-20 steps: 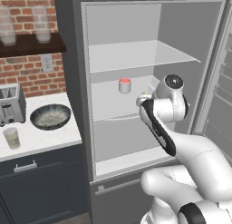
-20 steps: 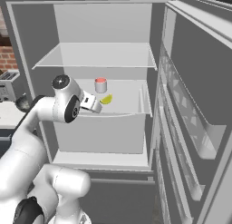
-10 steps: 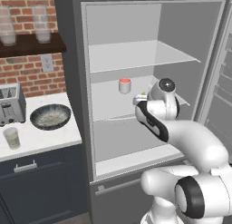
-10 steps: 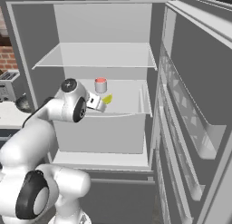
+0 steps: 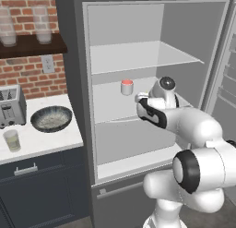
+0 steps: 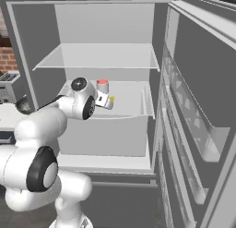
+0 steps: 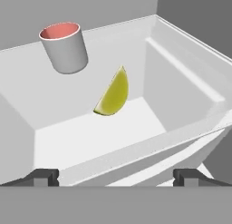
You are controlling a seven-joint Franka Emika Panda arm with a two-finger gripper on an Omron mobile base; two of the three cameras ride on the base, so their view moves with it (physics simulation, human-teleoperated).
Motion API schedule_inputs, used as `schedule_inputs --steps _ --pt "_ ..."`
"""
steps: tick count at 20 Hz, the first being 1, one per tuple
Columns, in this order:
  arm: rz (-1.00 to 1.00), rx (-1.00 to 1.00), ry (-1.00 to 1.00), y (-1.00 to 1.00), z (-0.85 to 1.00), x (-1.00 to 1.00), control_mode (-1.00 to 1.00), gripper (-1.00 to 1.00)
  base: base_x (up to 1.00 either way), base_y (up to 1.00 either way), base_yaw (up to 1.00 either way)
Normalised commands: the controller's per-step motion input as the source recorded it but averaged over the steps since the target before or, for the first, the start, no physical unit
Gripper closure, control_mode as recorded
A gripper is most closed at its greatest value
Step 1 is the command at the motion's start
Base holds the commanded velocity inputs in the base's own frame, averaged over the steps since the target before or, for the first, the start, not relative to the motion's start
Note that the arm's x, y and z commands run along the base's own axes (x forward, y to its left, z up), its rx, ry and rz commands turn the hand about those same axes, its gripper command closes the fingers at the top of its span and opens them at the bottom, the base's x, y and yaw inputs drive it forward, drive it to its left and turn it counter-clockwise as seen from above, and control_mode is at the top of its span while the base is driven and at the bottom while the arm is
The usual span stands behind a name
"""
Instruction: Grab a lemon wedge from the fridge and one ice cube from the ice bowl, and put them in the glass of lemonade.
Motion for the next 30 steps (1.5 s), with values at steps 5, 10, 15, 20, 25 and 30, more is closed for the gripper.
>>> schedule_inputs --steps 5,10,15,20,25,30 --pt "0.00 0.00 0.00 0.00 -0.10 0.50 -1.00 -1.00 0.00 0.00 0.00" --pt "-0.01 0.00 0.00 0.00 -0.15 0.49 -1.00 -1.00 0.00 0.00 0.00" --pt "-0.01 0.00 0.00 -0.01 -0.21 0.37 -1.00 -1.00 0.00 0.00 0.00" --pt "-0.01 0.00 0.00 -0.03 -0.19 0.43 -1.00 -1.00 0.00 0.00 0.00" --pt "-0.01 0.00 0.02 -0.05 -0.14 0.42 -1.00 -1.00 0.00 0.00 0.00" --pt "-0.03 0.00 0.02 0.00 -0.32 0.28 -1.00 -1.00 0.00 0.00 0.00"
